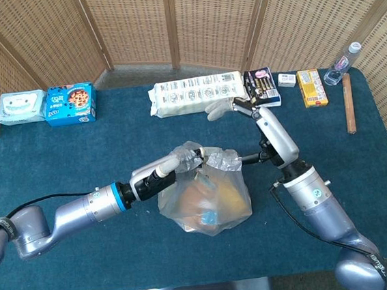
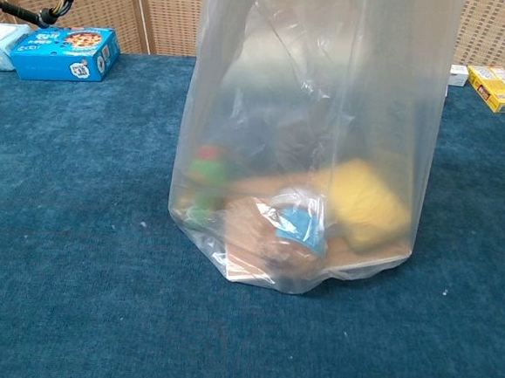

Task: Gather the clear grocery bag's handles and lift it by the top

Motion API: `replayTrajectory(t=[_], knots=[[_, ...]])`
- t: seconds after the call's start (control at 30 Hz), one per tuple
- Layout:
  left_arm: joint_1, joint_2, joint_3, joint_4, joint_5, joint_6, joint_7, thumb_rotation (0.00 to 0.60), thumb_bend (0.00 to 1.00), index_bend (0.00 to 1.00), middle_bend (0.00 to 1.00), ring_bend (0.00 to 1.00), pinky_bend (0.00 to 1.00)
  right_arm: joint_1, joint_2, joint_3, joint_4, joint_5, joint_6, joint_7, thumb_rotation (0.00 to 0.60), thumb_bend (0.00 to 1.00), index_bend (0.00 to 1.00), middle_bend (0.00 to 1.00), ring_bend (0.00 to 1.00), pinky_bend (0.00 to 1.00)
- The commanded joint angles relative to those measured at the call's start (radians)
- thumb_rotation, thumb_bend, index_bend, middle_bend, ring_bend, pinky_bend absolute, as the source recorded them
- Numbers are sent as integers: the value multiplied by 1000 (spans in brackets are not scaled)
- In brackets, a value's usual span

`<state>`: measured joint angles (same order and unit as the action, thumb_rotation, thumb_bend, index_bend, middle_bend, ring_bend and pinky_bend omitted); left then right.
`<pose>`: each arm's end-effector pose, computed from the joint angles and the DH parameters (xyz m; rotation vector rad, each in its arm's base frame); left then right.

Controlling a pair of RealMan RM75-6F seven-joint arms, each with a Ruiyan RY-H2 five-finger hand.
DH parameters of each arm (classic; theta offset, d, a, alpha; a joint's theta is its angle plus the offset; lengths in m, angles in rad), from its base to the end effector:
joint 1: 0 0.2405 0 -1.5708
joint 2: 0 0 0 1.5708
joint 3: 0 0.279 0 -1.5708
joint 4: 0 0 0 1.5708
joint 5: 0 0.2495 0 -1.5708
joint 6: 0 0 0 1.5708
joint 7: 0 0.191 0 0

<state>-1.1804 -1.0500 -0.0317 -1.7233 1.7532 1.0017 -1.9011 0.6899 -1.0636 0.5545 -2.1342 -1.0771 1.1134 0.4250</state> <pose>0.0273 0.3779 0.0445 1.3990 1.9519 1.1518 0.0026 -0.3864 0.1502 1.3881 -1.5301 1.9790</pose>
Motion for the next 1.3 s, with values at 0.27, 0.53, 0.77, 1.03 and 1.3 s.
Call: replayTrajectory(t=[0.27, 0.53, 0.77, 1.03, 1.3], knots=[[10, 22, 27, -4, 26, 29, -20, 0, 160, 61, 102, 79, 227, 13, -3, 19, 38, 34, -7, 14, 600, 208, 365, 302, 228, 119], [2, 13, 31, 8, 27, 31, -28, 0, 159, 60, 102, 79, 212, 12, 1, 18, 44, 31, -19, 26, 600, 209, 365, 299, 224, 110], [3, 17, 33, 7, 17, 36, -26, 0, 151, 60, 102, 67, 178, -2, 14, 13, 45, 9, -25, 50, 600, 208, 364, 294, 218, 96], [4, 18, 36, 6, 8, 30, -15, 0, 148, 61, 102, 12, 123, -10, 24, 9, 52, -2, -35, 73, 600, 208, 362, 289, 214, 88], [-5, 12, 32, 8, 8, 21, -10, 0, 145, 60, 101, 0, 82, -6, 24, 9, 62, -9, -42, 81, 600, 206, 362, 288, 213, 79]])
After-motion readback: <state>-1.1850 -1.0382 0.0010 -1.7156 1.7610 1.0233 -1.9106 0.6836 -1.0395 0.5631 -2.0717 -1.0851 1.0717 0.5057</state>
